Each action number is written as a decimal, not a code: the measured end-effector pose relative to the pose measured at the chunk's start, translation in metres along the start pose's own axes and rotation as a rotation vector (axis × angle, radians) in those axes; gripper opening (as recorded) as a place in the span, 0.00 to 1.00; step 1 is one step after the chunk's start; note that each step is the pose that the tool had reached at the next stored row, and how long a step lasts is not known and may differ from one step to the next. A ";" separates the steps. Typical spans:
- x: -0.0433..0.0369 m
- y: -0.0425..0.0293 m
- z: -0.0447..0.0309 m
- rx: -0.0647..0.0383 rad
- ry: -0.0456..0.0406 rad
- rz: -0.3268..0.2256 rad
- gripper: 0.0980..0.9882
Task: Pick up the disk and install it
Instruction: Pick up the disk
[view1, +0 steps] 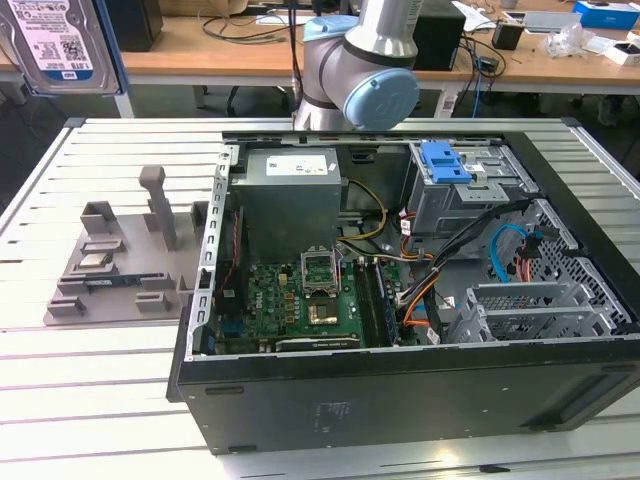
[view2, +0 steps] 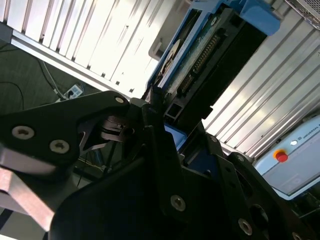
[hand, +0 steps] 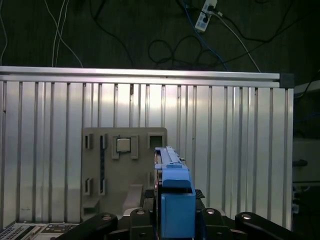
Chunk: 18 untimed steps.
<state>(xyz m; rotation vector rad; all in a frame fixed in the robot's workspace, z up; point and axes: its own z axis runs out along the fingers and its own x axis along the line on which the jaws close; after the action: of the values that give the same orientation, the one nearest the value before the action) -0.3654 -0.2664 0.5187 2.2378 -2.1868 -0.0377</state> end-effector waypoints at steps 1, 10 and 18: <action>0.0000 0.0000 -0.0013 0.000 0.0000 0.000 0.30; -0.0003 0.0004 -0.0151 0.000 -0.0001 0.000 0.30; -0.0003 0.0004 -0.0151 0.000 -0.0002 0.000 0.30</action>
<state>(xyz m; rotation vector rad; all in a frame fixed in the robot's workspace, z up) -0.3654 -0.2662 0.5338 2.2379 -2.1870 -0.0379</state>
